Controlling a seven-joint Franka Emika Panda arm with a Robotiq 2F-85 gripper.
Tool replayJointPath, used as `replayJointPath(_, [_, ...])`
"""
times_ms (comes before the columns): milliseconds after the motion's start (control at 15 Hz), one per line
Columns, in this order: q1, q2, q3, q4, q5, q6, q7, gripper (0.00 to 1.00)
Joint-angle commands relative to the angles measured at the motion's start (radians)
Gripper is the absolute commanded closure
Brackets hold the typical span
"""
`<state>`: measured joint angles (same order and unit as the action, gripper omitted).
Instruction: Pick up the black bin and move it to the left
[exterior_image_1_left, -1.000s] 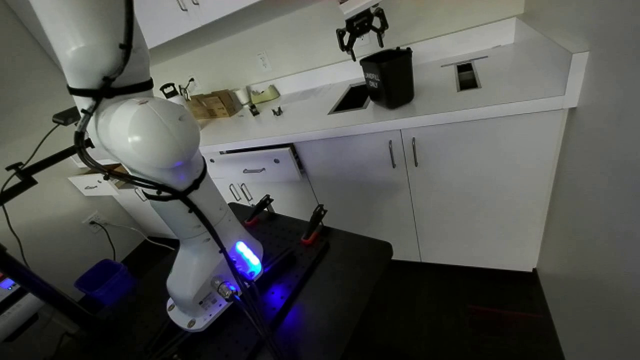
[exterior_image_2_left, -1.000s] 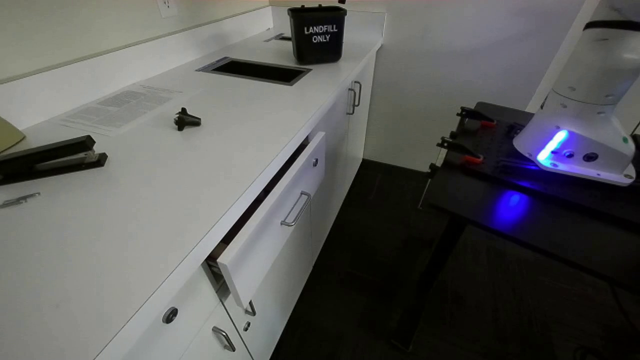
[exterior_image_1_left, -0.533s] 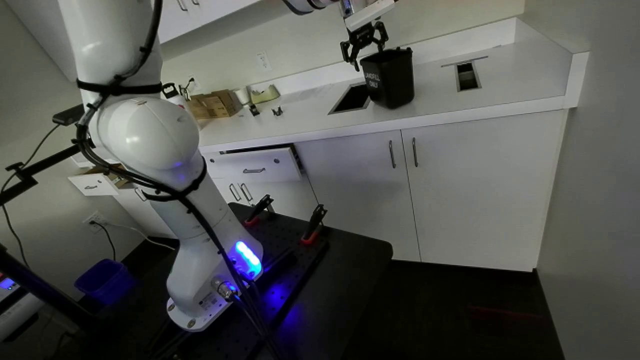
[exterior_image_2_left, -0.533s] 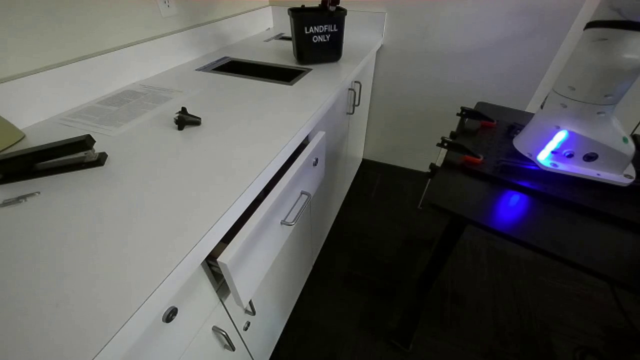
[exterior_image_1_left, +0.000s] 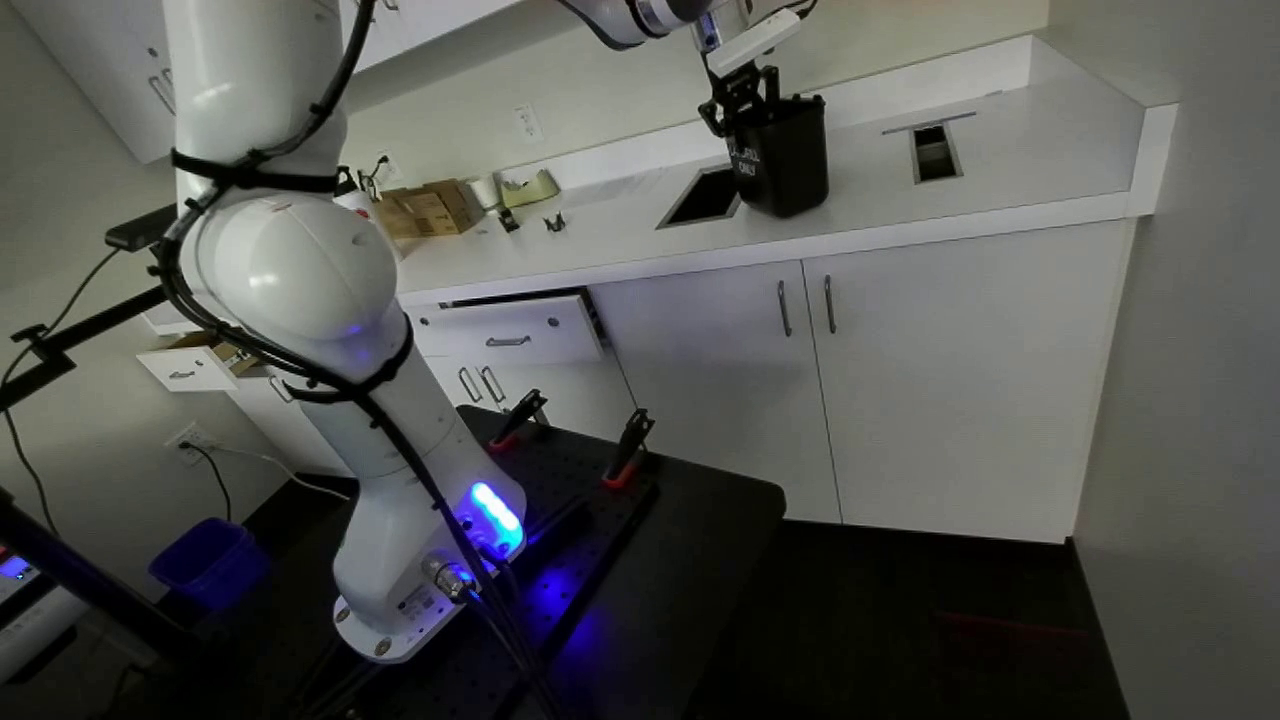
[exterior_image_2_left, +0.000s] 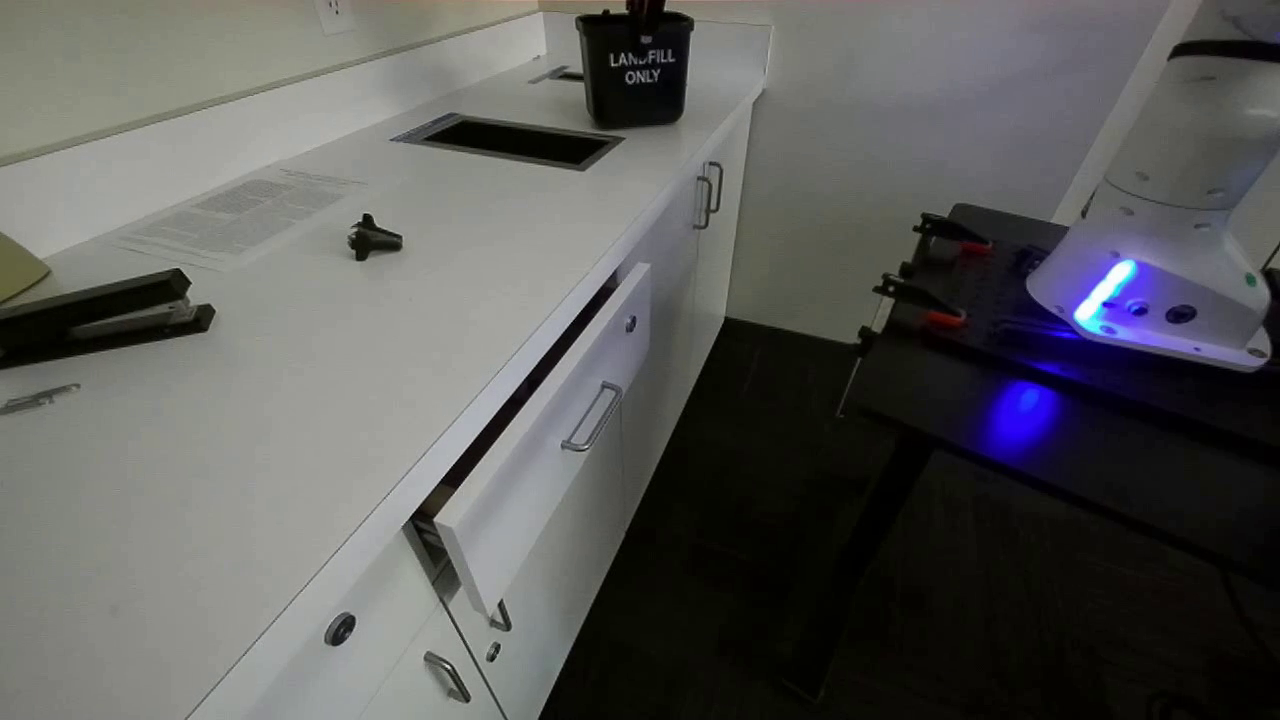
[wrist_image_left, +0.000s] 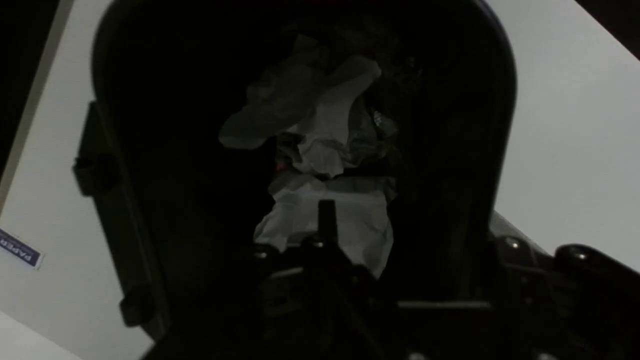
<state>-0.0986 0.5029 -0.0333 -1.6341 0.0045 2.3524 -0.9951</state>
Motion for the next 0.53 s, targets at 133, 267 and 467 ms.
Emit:
replayJointPath(133, [-0.025,0.041,0.024,0.07,-0.025,-0.035,0.015,0.88])
replayJointPath(267, [-0.026,0.042,0.024,0.073,-0.028,-0.038,0.018,0.99])
replayJointPath(467, [-0.019,-0.006,0.023,0.034,-0.044,-0.066,0.014,1.0])
